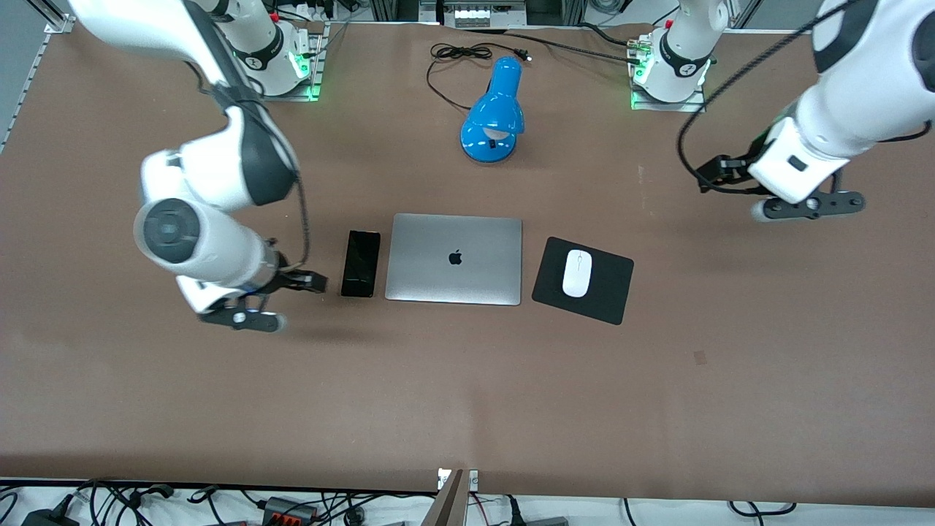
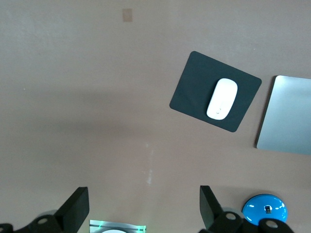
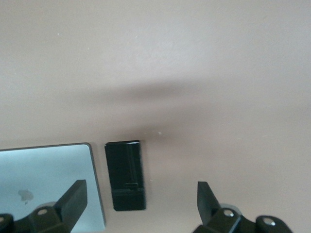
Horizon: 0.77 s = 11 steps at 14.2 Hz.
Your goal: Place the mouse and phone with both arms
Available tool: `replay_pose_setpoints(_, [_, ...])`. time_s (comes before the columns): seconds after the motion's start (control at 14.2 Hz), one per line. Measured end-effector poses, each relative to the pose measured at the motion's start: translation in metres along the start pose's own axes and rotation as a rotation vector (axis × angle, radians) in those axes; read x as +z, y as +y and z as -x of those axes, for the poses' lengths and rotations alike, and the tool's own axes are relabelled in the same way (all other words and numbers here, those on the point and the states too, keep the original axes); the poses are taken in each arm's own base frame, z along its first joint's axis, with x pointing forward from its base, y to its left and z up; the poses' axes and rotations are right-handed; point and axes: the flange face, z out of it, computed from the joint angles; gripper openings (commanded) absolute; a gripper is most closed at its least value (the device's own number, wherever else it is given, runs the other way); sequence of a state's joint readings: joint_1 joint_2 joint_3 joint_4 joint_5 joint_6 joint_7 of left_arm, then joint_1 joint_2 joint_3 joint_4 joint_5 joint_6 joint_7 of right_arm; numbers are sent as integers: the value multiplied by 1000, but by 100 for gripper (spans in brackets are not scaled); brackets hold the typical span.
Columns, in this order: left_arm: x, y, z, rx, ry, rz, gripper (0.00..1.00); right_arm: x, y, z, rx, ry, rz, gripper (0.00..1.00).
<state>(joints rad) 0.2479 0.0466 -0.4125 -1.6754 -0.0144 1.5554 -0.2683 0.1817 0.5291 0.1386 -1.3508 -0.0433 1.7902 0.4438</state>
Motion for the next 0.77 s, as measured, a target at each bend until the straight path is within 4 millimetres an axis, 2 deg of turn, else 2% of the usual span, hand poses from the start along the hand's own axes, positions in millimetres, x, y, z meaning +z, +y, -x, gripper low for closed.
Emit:
replay_pose_setpoints(0.21, [-6,-30,-12,23,43,26,100,-45,22,-8,0,13,-6,100])
replay_pose_setpoints(0.35, [-8,-33,-14,28,57,29,100,-73,37,-11,21,32,-14,100])
replay_pose_setpoints(0.49, [-9,-28,-13,37,59,28,100,-92,60,-14,24,53,-20,100])
replay_pose_setpoints(0.77, [-10,-38,-17,12,72,22,100,-119,123,-24,-48,93,-25,100])
